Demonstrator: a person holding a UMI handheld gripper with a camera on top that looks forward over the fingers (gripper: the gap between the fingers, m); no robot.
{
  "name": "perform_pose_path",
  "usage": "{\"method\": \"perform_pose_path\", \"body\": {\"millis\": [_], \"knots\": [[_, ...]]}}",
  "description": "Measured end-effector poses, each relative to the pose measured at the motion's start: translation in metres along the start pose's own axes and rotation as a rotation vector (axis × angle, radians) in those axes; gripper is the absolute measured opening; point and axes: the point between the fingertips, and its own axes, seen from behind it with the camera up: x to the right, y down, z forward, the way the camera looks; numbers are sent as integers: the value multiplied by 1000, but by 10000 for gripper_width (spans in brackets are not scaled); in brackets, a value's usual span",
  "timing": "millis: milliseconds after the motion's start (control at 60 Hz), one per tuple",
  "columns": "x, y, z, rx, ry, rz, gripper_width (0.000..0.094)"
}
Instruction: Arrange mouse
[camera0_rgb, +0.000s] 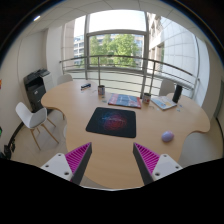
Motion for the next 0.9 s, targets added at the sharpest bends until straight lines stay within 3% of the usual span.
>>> {"method": "perform_pose_path", "body": {"millis": [117,367,567,800,900], "knots": [[30,26,14,-41,58,35,845],[186,109,79,-105,228,98,846],[283,94,163,-28,285,139,844],[330,81,247,-72,274,256,855],[338,64,265,-50,269,295,841]]}}
